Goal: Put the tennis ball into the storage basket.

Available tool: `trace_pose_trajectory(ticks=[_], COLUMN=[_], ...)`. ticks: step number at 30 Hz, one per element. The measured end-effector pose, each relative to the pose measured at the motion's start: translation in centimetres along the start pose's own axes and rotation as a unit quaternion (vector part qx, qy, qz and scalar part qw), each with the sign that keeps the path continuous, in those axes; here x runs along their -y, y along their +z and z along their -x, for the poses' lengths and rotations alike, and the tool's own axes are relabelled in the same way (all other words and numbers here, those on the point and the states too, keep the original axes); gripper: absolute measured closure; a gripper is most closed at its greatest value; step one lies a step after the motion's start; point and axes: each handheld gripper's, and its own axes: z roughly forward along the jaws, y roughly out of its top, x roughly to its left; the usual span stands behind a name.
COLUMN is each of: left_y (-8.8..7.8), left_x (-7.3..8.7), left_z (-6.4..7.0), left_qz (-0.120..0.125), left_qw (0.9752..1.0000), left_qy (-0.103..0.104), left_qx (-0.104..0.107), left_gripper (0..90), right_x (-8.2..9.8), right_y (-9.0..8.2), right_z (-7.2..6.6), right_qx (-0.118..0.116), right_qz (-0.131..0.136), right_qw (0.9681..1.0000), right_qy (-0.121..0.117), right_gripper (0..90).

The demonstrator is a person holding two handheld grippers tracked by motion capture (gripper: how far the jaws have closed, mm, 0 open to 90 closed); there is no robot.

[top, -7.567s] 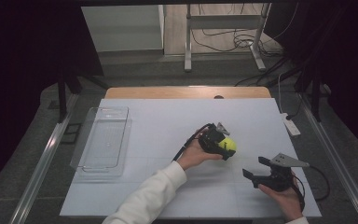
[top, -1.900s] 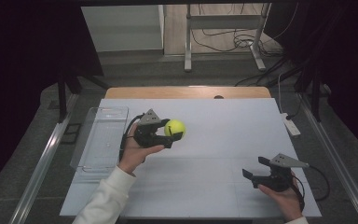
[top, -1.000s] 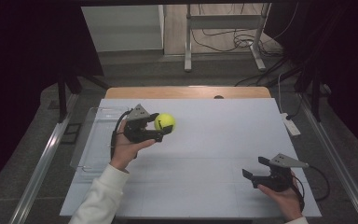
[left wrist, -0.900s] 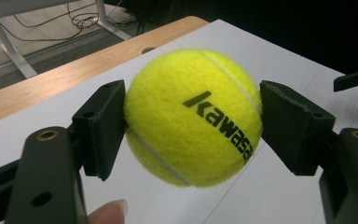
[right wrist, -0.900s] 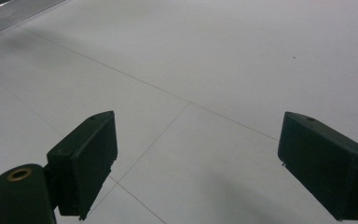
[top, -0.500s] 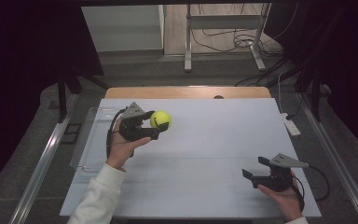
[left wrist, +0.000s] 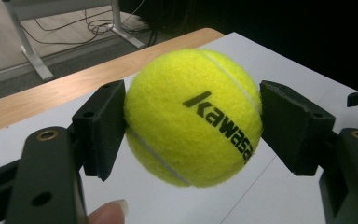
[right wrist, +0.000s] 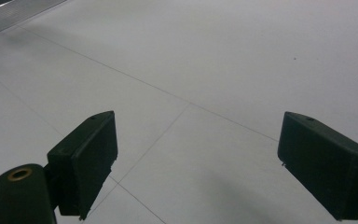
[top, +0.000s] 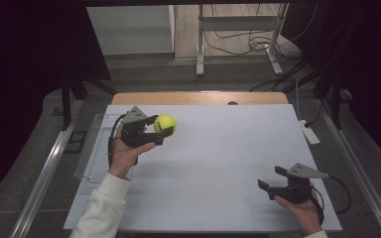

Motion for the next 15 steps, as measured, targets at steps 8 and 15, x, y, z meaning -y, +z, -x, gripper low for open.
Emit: trace_pose_trajectory(ticks=[8,15], left_y=[-0.6,-1.0], left_x=[0.0,0.0], left_z=[-0.7,-1.2], left_qz=[0.005,0.009], left_qw=[0.9999,0.9997], left_qy=[-0.005,-0.012], left_qx=[-0.015,-0.021], left_gripper=[27.0,26.9], right_x=[0.0,0.0], right_y=[0.0,0.0], right_z=[0.0,0.0], right_qx=[0.0,0.0], right_qz=[0.0,0.0], right_qw=[1.0,1.0], right_qy=[0.0,0.001], right_gripper=[11.9,11.9])
